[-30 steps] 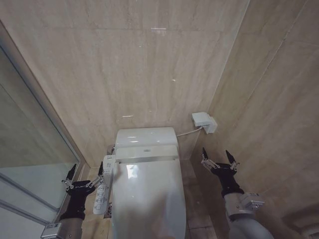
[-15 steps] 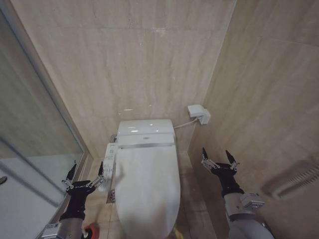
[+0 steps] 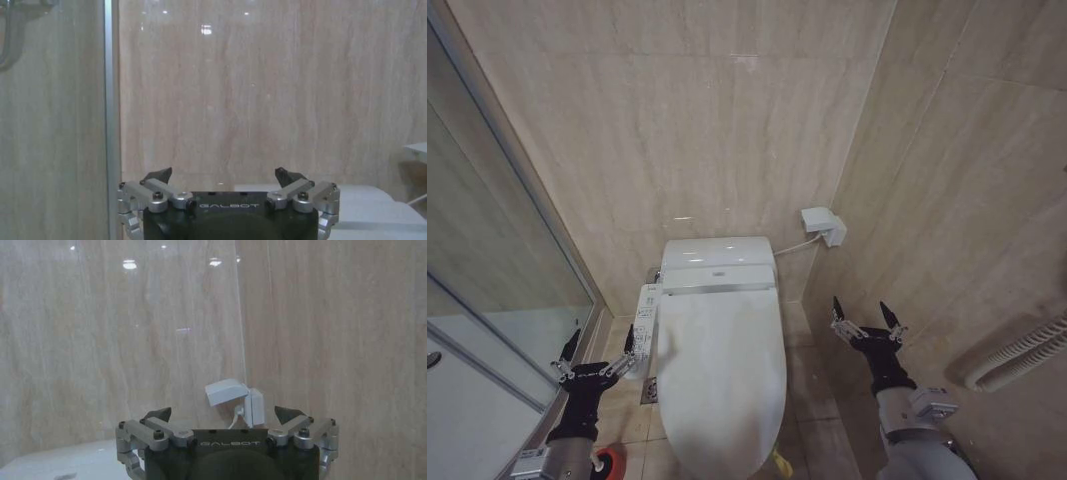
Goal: Open the toilet lid, clean the toilet bowl with a toilet brush, close the toilet lid, and flush.
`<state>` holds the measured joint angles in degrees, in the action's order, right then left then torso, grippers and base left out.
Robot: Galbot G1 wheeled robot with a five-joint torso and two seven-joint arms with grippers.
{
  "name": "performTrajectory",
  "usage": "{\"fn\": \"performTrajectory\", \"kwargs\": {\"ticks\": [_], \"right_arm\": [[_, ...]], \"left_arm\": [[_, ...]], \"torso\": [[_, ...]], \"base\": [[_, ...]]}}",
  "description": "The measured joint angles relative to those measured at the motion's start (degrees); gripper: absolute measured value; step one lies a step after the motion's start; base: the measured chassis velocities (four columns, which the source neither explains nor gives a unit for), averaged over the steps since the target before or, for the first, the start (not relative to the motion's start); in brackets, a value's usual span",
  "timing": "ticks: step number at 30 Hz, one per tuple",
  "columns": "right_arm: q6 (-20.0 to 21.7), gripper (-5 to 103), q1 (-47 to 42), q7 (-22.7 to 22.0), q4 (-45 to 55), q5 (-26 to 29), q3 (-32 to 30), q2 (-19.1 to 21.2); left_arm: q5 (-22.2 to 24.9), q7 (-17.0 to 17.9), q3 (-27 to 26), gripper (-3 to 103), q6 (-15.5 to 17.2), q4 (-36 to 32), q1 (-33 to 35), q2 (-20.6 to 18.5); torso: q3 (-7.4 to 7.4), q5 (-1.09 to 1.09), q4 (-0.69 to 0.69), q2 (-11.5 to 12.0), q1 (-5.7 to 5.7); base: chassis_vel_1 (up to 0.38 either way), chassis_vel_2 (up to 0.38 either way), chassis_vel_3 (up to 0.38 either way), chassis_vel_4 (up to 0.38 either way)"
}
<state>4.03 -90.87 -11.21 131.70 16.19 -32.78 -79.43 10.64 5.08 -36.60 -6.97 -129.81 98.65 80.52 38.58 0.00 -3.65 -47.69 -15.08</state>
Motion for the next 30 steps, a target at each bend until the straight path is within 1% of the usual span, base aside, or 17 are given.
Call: {"fn": "performTrajectory", "kwargs": {"ticks": [7,8,9,12,30], "right_arm": [[0.0,100,0.0,0.0,0.0,0.0,0.0,0.0],[0.0,100,0.0,0.0,0.0,0.0,0.0,0.0],[0.0,100,0.0,0.0,0.0,0.0,0.0,0.0],[0.0,100,0.0,0.0,0.0,0.0,0.0,0.0],[0.0,100,0.0,0.0,0.0,0.0,0.0,0.0]], "left_arm": [[0.0,0.0,0.0,100,0.0,0.0,0.0,0.0],[0.0,0.0,0.0,100,0.0,0.0,0.0,0.0],[0.0,0.0,0.0,100,0.0,0.0,0.0,0.0],[0.0,0.0,0.0,100,0.0,0.0,0.1,0.0],[0.0,0.0,0.0,100,0.0,0.0,0.0,0.0]], "torso": [[-0.03,-0.01,0.0,0.0,0.07],[-0.03,0.03,-0.01,0.0,0.08],[-0.05,0.02,0.01,0.0,0.1],[-0.05,0.0,0.01,0.0,0.11],[-0.02,0.0,0.0,0.0,0.05]], "base": [[0.201,-0.083,-0.194,0.092],[0.166,-0.142,-0.241,0.131],[0.166,-0.098,-0.181,0.131],[0.127,-0.086,-0.135,0.111],[-0.015,0.009,0.018,-0.01]]}}
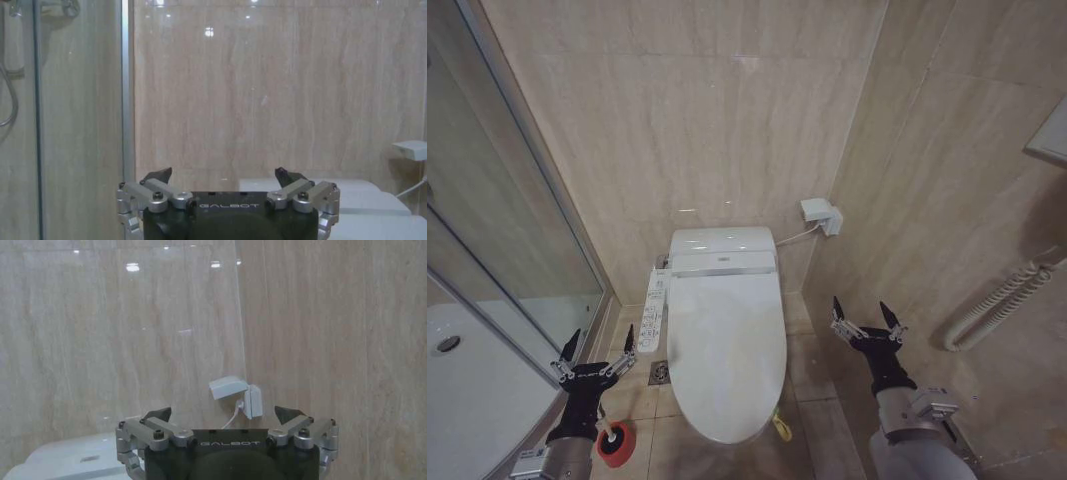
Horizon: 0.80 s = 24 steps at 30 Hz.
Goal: Open the toilet lid, clean the toilet bowl with a toilet brush, close the toilet lid, and flush.
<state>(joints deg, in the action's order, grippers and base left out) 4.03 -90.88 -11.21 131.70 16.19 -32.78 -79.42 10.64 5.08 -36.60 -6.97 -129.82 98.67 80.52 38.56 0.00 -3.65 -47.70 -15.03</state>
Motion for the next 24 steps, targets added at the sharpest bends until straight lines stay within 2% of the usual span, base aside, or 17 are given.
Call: {"fn": "performTrajectory", "kwargs": {"ticks": [9,18,24], "right_arm": [[0.0,100,0.0,0.0,0.0,0.0,0.0,0.0],[0.0,100,0.0,0.0,0.0,0.0,0.0,0.0],[0.0,100,0.0,0.0,0.0,0.0,0.0,0.0]], "left_arm": [[0.0,0.0,0.0,100,0.0,0.0,0.0,0.0],[0.0,0.0,0.0,100,0.0,0.0,0.0,0.0],[0.0,0.0,0.0,100,0.0,0.0,0.0,0.0]], "torso": [[0.01,0.0,0.0,0.0,-0.01],[-0.01,0.0,0.0,0.0,0.01],[-0.02,0.02,0.0,0.0,0.03]], "base": [[0.018,-0.009,-0.02,0.011],[0.227,-0.074,-0.238,0.072],[0.221,-0.253,-0.227,0.211]]}}
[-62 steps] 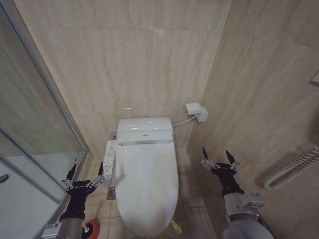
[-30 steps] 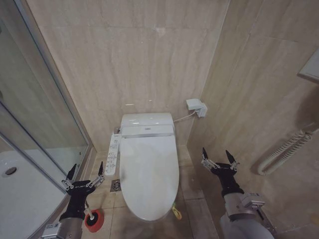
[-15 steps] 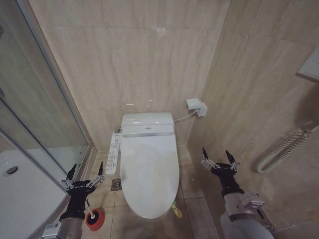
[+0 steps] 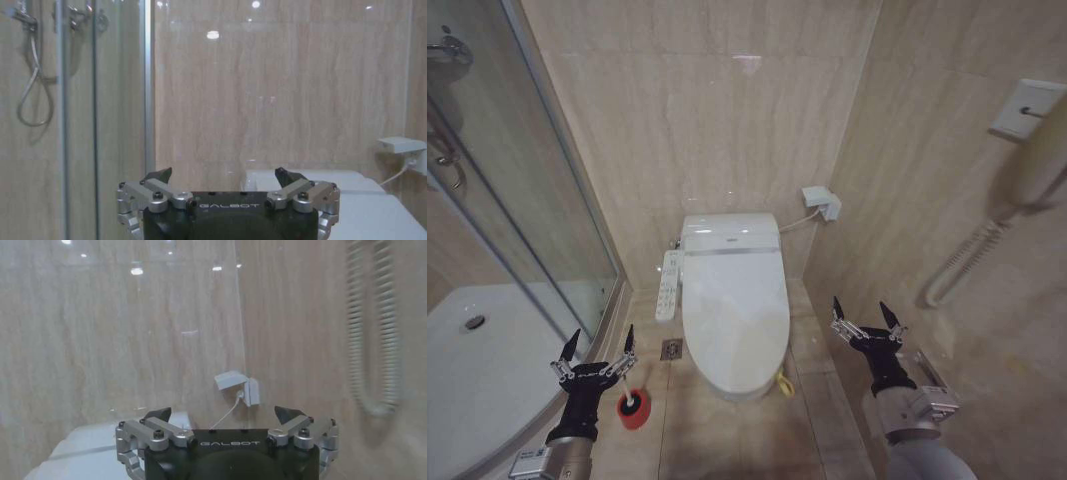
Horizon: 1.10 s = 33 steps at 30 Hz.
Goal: Open the toilet lid, clean the toilet bowl with a toilet brush, close the toilet lid, and flush.
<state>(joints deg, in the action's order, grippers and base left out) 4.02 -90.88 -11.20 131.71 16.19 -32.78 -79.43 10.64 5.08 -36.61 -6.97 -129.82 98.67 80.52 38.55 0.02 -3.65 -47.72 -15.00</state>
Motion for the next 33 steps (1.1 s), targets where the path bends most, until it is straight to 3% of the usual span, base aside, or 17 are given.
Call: {"fn": "performTrajectory", "kwargs": {"ticks": [6,20,33], "right_arm": [[0.0,100,0.0,0.0,0.0,0.0,0.0,0.0],[0.0,100,0.0,0.0,0.0,0.0,0.0,0.0],[0.0,100,0.0,0.0,0.0,0.0,0.0,0.0]], "left_arm": [[0.0,0.0,0.0,100,0.0,0.0,0.0,0.0],[0.0,0.0,0.0,100,0.0,0.0,0.0,0.0],[0.0,0.0,0.0,100,0.0,0.0,0.0,0.0]], "torso": [[-0.01,-0.02,-0.01,0.0,0.03],[0.03,-0.02,0.0,0.0,-0.06],[-0.01,-0.02,-0.01,0.0,0.04]], "base": [[0.114,-0.196,-0.155,0.194],[-0.018,0.027,0.02,-0.022],[0.123,-0.118,-0.119,0.122]]}}
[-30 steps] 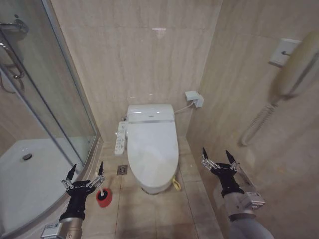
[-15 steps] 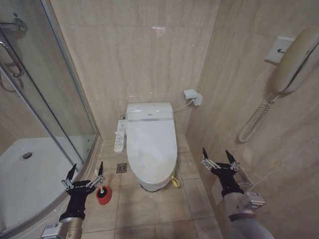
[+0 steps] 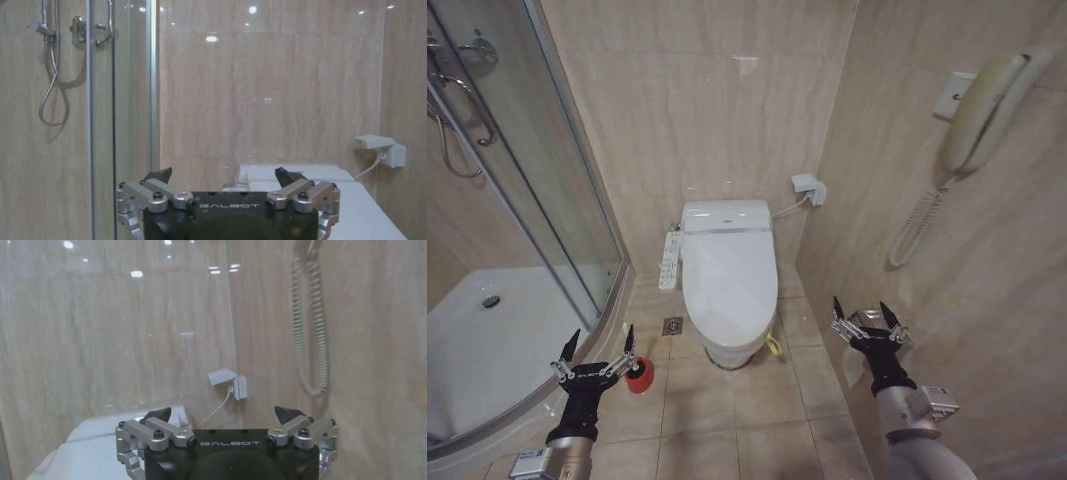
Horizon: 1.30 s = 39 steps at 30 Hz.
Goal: Open the toilet lid, clean the toilet bowl with a toilet brush, close the toilet lid, and flush.
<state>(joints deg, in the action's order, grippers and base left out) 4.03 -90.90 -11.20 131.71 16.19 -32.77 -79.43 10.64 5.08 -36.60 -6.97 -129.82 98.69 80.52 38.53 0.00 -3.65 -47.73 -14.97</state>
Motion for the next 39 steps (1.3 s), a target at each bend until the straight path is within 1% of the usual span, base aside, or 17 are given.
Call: {"fn": "performTrajectory", "kwargs": {"ticks": [31,39], "right_arm": [[0.0,100,0.0,0.0,0.0,0.0,0.0,0.0],[0.0,100,0.0,0.0,0.0,0.0,0.0,0.0]], "left_arm": [[0.0,0.0,0.0,100,0.0,0.0,0.0,0.0],[0.0,0.0,0.0,100,0.0,0.0,0.0,0.0]], "torso": [[0.04,0.0,0.01,0.0,-0.08],[0.03,0.0,0.0,0.0,-0.08]], "base": [[-0.006,0.006,0.006,-0.004],[0.125,-0.119,-0.118,0.129]]}}
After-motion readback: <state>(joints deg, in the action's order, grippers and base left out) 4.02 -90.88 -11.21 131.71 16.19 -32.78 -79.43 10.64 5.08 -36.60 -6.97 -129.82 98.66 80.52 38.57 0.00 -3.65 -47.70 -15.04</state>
